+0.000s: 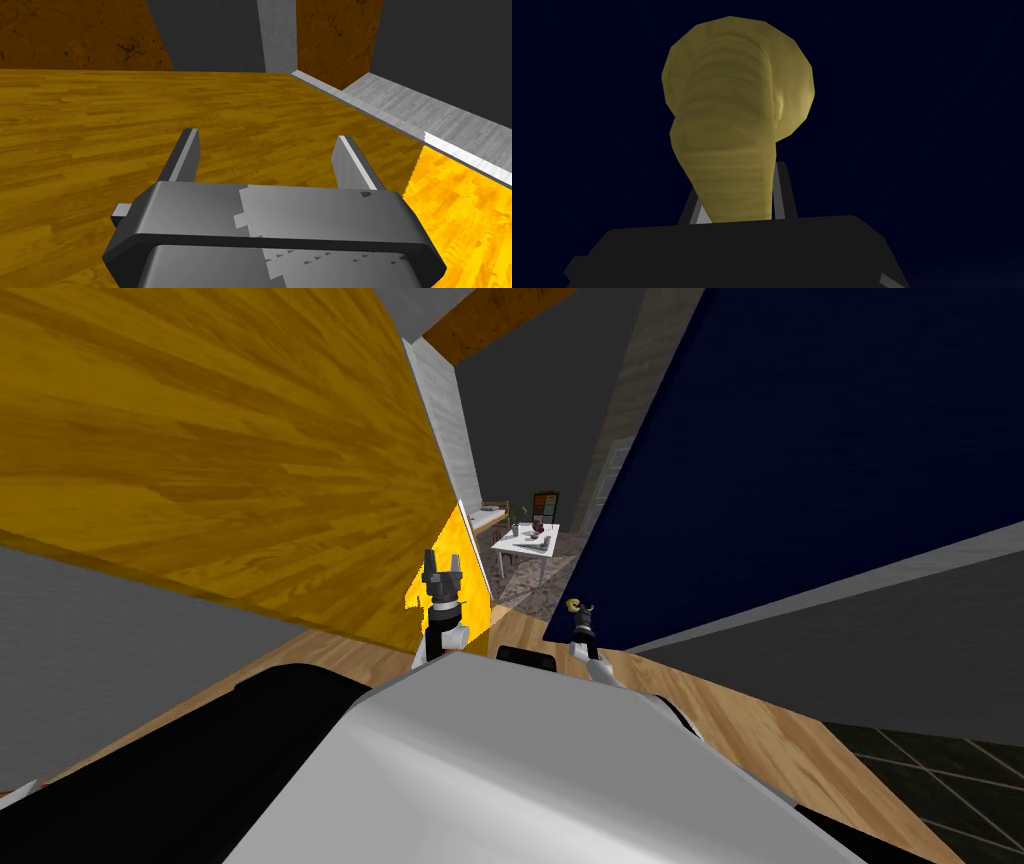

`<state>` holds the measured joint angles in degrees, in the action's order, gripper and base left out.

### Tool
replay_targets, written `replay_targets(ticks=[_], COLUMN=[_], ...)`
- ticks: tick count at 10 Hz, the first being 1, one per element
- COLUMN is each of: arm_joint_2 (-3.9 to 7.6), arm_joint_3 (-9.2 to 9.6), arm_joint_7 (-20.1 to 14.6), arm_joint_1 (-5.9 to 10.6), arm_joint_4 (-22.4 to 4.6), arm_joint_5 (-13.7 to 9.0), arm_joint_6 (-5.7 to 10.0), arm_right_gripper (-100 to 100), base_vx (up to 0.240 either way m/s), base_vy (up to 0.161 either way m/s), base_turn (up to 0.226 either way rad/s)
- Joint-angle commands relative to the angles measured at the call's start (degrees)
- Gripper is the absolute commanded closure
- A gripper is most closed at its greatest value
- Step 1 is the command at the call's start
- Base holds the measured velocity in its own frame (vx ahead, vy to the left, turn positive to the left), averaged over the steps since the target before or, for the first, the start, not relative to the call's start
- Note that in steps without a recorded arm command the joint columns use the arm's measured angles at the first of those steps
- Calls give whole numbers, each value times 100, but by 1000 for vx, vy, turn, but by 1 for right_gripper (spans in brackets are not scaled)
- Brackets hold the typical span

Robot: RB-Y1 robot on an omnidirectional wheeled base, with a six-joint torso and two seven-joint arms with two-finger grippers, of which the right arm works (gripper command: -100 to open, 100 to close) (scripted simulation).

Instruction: Pull the door open

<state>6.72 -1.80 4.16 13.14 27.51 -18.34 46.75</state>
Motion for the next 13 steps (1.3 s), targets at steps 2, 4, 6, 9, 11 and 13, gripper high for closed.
replay_targets(ticks=[2, 4, 6, 9, 11, 13], arm_joint_2=[218, 317, 400, 494, 546, 558], arm_joint_3=[51, 119, 184, 274, 337, 320], arm_joint_7=[-198, -343, -486, -690, -846, -831], arm_joint_1=[-78, -102, -122, -139, -138, -212], arm_joint_4=[-12, -16, -16, 3, 43, 95], arm_joint_5=[-8, 52, 136, 301, 499, 503], arm_joint_6=[-56, -36, -2, 97, 240, 187], arm_right_gripper=[100, 100, 100, 100, 100, 100], base_vx=[-165, -55, -19, -18, 0, 83], base_vy=[-42, -72, -44, -27, -28, 4], base_turn=[52, 84, 80, 127, 192, 95])
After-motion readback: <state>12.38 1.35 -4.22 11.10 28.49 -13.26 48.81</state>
